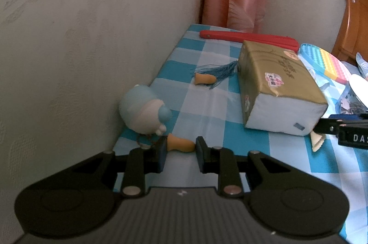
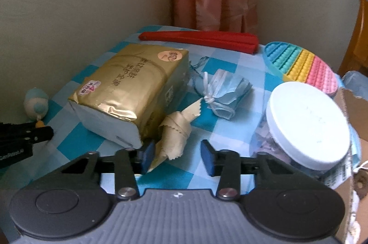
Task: Organize soft objects
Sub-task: 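Grasp the tan zigzag-edged cloth with the right tool while the left tool holds the peg, then carry the tan cloth and orange peg over the cardboard box with both tools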
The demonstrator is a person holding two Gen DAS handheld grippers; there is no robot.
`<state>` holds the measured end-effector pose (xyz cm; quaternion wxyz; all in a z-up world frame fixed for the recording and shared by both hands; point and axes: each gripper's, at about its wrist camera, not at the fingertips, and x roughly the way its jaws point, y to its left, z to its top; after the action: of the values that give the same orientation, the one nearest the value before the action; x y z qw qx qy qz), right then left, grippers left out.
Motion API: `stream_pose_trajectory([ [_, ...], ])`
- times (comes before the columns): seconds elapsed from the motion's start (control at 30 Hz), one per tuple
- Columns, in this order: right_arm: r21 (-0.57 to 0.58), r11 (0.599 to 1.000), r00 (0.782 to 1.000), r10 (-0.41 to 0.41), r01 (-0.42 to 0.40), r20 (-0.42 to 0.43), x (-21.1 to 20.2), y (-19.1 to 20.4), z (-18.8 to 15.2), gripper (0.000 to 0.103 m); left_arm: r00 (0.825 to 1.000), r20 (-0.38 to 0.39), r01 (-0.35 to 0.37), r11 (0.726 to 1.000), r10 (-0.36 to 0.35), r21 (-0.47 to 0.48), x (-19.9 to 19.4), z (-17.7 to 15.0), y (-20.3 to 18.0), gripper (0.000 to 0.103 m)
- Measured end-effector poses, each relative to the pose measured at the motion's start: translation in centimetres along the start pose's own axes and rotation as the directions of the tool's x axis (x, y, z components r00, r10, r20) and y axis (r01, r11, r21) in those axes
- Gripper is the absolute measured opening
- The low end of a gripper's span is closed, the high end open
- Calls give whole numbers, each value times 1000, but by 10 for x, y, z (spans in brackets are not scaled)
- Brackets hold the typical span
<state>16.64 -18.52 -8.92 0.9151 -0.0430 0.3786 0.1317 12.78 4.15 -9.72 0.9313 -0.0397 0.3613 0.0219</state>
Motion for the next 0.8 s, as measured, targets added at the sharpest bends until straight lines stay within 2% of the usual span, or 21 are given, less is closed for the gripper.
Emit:
stream_pose_trajectory([
  [0.07,-3,1000,1000,16,-16,-15,4,-1,-1,23,1000,0,0,1000,0,0,0,0,0,25],
  [0.13,-6,1000,999,26,-26,-30,7,0,-3,16,1000,0,1,1000,-1,1,0,0,0,25],
  [0.3,-8,1000,1000,3,-3,-15,-2,0,-9,12,1000,-4,15,1000,-15,12,-2,-1,-2,25],
  [0.5,-6,1000,999,-3,3,-52,-22,-6,-19,12,998,-25,58,998,-57,34,-11,-8,-8,25],
  [0.67,-5,1000,999,-15,15,-46,-25,-7,-23,29,998,-26,53,998,-52,38,-11,-12,-10,26],
  [0.8,-7,1000,999,-2,1,-47,-17,-7,-19,33,998,-25,50,998,-49,38,-11,-12,-10,27],
])
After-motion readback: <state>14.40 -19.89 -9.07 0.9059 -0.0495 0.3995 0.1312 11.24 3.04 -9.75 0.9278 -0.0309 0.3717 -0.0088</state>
